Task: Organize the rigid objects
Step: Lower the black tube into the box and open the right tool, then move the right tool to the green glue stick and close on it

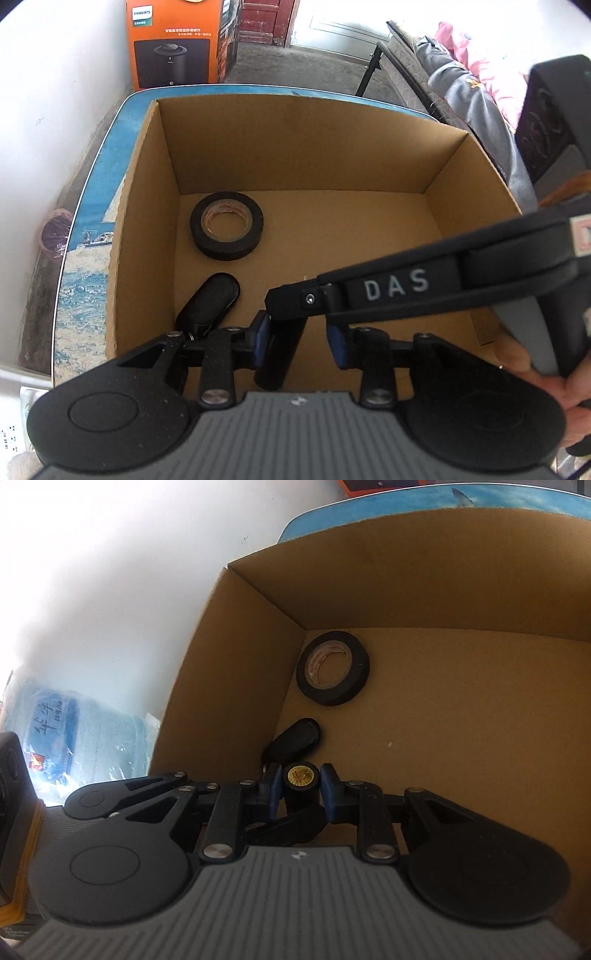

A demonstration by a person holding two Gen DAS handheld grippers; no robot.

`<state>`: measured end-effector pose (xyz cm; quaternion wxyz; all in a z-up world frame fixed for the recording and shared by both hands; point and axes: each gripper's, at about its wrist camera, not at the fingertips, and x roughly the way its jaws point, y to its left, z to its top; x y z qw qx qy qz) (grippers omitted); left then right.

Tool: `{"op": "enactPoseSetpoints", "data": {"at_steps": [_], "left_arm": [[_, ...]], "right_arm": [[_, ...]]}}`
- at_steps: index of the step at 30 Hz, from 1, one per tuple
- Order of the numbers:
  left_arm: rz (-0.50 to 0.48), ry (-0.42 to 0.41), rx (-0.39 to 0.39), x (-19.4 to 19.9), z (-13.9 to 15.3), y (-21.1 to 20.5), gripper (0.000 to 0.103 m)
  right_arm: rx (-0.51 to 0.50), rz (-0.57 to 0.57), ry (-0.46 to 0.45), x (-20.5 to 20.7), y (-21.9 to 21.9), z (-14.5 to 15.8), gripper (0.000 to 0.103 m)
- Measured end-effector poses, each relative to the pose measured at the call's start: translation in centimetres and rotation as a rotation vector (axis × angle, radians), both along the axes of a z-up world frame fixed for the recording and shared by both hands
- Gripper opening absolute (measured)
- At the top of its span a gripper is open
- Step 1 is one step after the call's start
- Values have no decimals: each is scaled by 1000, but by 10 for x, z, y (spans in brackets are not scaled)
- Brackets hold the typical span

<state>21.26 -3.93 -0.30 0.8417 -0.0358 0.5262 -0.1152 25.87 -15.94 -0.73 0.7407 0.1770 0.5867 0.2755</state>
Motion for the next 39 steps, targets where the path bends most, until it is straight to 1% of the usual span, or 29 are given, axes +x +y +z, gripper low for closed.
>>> {"op": "enactPoseSetpoints", "data": {"at_steps": [3,5,7,9,12,16,19,20,22,23,25,26,28,29,30,32,33,34,36,37,39], "left_arm": [[-1,-32,3,-5,7,1,44],[-1,-70,-5,-7,15,1,46],[-1,-108,-14,-15,25,2,49],[-6,-146,-25,-25,35,3,51],[-37,-197,-58,-47,51,4,52],[-118,-249,-100,-85,67,4,56],[-184,-251,-127,-111,69,-2,56],[-206,-242,-137,-119,66,-3,57],[-256,-213,-158,-133,57,-12,57],[-278,-199,-164,-141,50,-15,57],[-321,-176,-155,-153,36,-23,57],[-339,-169,-140,-158,28,-28,57],[-363,-160,-96,-172,11,-34,57],[-372,-164,-73,-176,4,-38,57],[-379,-165,-45,-174,-4,-40,56],[-391,-169,-7,-174,-14,-46,54],[-396,-173,1,-175,-16,-45,54],[-400,-171,10,-174,-20,-47,53],[-402,-175,12,-172,-25,-50,50],[-403,-175,16,-172,-26,-51,48],[-409,-179,22,-171,-30,-54,46]], "right_arm": [[8,-30,-14,3,-6,-2,24],[35,-48,-60,-1,-12,3,25],[65,-81,-92,-8,-21,9,30],[88,-121,-117,-18,-32,17,30],[128,-171,-175,-47,-55,37,31],[144,-214,-299,-107,-86,70,32],[150,-237,-391,-159,-108,84,35],[148,-246,-418,-176,-114,86,36],[125,-272,-450,-204,-130,81,42],[109,-289,-448,-216,-132,76,42],[100,-331,-399,-235,-135,58,42],[122,-355,-359,-243,-138,47,42],[200,-421,-236,-255,-143,15,42],[239,-448,-186,-258,-144,3,42],[275,-472,-136,-262,-144,-11,42],[317,-513,-58,-270,-142,-29,42],[320,-524,-30,-269,-140,-34,42],[315,-532,-29,-266,-137,-38,41],[296,-528,-40,-264,-134,-37,41],[303,-527,-31,-265,-133,-33,41],[313,-527,8,-257,-129,-34,41]]}}
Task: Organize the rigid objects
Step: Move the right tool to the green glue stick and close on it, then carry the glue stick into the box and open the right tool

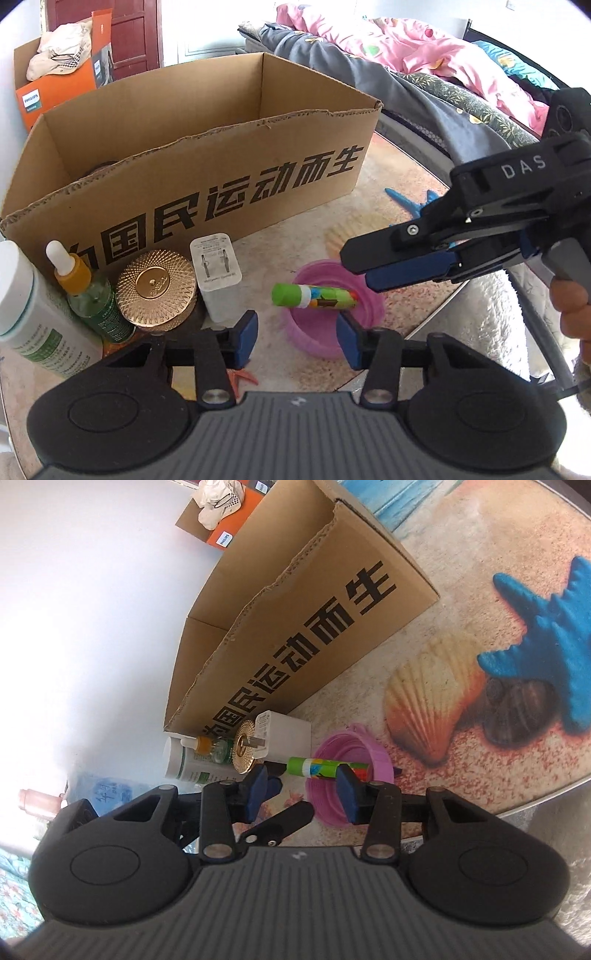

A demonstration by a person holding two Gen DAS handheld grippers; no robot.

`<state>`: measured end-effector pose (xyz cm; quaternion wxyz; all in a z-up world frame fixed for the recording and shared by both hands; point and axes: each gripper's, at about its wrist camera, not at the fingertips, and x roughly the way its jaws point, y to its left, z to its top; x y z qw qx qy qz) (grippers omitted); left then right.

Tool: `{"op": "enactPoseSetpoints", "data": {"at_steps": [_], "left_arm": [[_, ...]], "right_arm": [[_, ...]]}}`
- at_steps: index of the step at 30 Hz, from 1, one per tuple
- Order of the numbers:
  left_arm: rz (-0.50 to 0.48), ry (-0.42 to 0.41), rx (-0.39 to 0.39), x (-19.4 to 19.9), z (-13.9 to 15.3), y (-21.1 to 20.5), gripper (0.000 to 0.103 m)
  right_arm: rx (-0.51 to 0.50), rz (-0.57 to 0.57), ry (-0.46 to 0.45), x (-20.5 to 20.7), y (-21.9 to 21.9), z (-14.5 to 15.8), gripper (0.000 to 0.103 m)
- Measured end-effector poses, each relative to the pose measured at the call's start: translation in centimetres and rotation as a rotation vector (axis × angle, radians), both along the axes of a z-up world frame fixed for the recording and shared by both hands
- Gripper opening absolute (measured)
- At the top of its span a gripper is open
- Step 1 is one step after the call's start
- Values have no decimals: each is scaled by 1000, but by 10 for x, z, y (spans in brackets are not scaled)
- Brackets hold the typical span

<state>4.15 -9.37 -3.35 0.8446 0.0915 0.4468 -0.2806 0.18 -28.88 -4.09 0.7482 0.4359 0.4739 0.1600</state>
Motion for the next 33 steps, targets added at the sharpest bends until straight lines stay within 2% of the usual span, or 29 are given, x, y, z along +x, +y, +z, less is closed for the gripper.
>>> {"op": "enactPoseSetpoints", "data": {"at_steps": [2,5,8,12,15,19,24,27,28,33], "left_arm": [[-2,-6,1,0,-3,-3,45],[-2,7,-1,1,-8,-5,42],[0,7,1,2,-14,-9,36],[13,-8,4,4,-17,-11,20],[17,-20,-4,4,-18,-11,15],[7,-41,12,5,-18,-15,15],[-3,-51,31,6,-22,-20,16],[-2,-36,34,8,-25,-22,16],[-1,-30,30,8,-26,-22,17],[-7,-53,21,5,-20,-22,17]], "right_arm": [[-26,14,-4,7,5,1,41],[-175,68,-102,15,20,15,41],[-308,182,-195,20,36,25,41],[-371,300,-233,29,47,22,41],[-393,369,-250,35,54,17,41],[-415,413,-266,42,58,13,39],[-396,439,-232,54,55,3,37],[-358,429,-198,57,52,-6,23],[-354,424,-192,57,52,-8,14],[-326,364,-202,47,45,-5,14]]}}
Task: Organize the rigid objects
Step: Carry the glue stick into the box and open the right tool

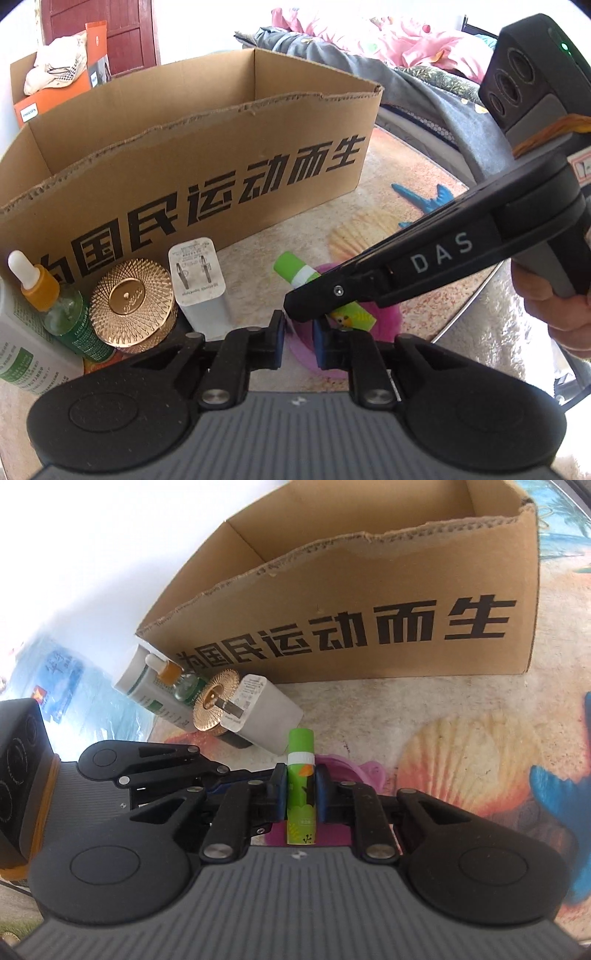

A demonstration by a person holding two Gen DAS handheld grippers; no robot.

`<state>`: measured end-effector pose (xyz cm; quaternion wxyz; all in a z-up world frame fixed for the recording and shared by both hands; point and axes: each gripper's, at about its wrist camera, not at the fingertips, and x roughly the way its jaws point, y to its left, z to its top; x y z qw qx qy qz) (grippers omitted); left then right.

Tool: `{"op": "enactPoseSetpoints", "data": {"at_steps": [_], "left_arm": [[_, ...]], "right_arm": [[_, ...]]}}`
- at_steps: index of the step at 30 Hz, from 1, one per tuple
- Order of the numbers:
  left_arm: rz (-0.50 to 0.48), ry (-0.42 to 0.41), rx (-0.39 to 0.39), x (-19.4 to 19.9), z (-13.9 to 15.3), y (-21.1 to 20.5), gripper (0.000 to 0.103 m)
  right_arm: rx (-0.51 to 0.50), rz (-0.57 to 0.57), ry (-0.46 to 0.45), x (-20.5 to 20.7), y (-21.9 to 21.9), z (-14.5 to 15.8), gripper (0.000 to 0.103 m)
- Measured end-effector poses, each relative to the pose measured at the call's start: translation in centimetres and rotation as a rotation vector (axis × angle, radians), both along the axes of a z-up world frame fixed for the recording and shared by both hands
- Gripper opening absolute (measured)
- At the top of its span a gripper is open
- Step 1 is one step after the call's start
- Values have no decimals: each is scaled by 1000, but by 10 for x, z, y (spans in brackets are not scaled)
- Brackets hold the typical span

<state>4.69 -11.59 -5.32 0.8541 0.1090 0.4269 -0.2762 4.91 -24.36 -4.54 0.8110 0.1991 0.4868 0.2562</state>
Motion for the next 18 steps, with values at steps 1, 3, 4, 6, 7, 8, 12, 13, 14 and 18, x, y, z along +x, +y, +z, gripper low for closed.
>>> {"op": "enactPoseSetpoints", "data": {"at_steps": [1,3,4,6,7,8,12,13,14,18], "left_arm": [[0,-1,-8,0,2,1,17],[4,-6,-25,-3,10,6,17],[5,-8,-32,-3,15,8,16],[12,-18,-62,-4,29,13,16],[15,-26,-79,-3,38,17,17],[24,-34,-94,-1,47,22,18],[98,-74,-134,20,85,42,19],[130,-83,-131,29,93,47,21],[162,-86,-123,38,100,51,22],[278,-20,-99,93,109,62,31]], "right_arm": [[6,-10,-4,-2,0,3,14],[10,-22,-25,-8,2,15,14],[6,-22,-44,-11,4,22,14],[-9,-20,-97,-15,11,44,14],[-8,-16,-124,-15,16,56,14],[1,-14,-143,-12,19,66,14],[37,-7,-204,16,31,103,14],[53,-5,-201,27,33,109,14],[70,-3,-197,42,35,114,14],[88,-35,-104,108,41,112,14]]}}
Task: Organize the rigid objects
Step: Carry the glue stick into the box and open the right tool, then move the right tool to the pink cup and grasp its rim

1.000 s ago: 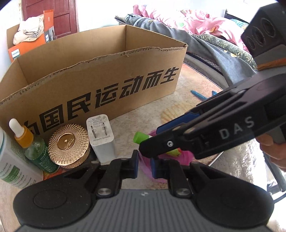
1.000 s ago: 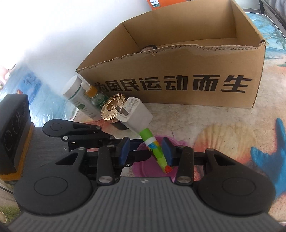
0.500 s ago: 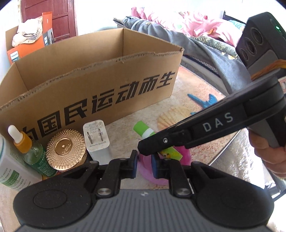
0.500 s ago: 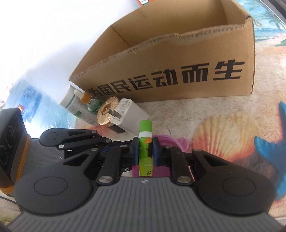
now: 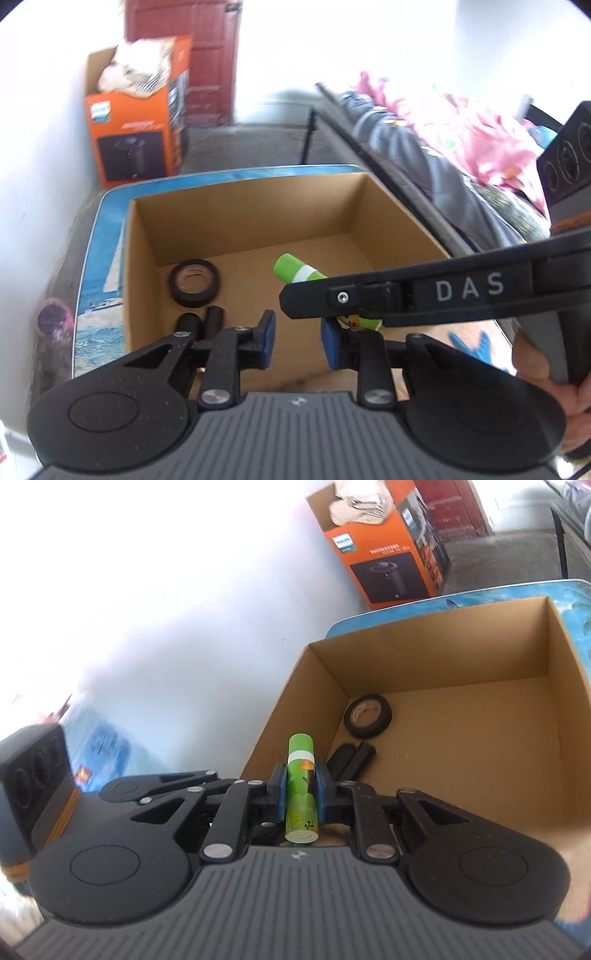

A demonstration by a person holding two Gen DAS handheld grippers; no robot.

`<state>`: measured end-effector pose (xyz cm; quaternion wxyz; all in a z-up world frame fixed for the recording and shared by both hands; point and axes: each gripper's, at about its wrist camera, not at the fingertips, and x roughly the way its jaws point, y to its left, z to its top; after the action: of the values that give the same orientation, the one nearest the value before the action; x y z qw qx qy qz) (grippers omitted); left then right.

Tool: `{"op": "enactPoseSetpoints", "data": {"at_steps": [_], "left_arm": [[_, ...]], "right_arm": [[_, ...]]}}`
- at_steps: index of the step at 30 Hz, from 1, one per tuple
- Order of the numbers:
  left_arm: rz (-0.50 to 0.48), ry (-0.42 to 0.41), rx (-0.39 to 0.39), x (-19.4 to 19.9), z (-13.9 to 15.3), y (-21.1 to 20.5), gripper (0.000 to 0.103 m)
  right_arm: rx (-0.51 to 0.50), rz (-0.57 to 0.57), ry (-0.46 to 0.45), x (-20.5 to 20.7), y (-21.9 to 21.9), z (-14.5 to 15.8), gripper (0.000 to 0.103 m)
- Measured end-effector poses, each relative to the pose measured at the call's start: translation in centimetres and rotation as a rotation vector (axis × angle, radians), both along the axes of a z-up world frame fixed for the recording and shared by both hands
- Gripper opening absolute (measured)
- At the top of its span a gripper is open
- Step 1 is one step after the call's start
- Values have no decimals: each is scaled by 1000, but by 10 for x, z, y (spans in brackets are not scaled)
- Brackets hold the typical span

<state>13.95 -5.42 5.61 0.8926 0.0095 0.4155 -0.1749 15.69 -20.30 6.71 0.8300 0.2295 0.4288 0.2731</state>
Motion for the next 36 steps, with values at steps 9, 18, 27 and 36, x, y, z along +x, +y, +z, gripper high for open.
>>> {"op": "enactPoseSetpoints", "data": {"at_steps": [9,18,27,36], "left_arm": [[181,135,48,74,-27,14,38],[180,136,26,73,-29,13,42],[75,20,-61,10,10,18,56],[-208,26,-63,-69,-14,-7,71]], "right_arm": [[-72,-100,261,118,11,-60,15],[-78,-111,248,122,14,-69,24],[14,-111,32,3,-49,7,29],[-91,-207,-56,-130,-91,-1,34]]}}
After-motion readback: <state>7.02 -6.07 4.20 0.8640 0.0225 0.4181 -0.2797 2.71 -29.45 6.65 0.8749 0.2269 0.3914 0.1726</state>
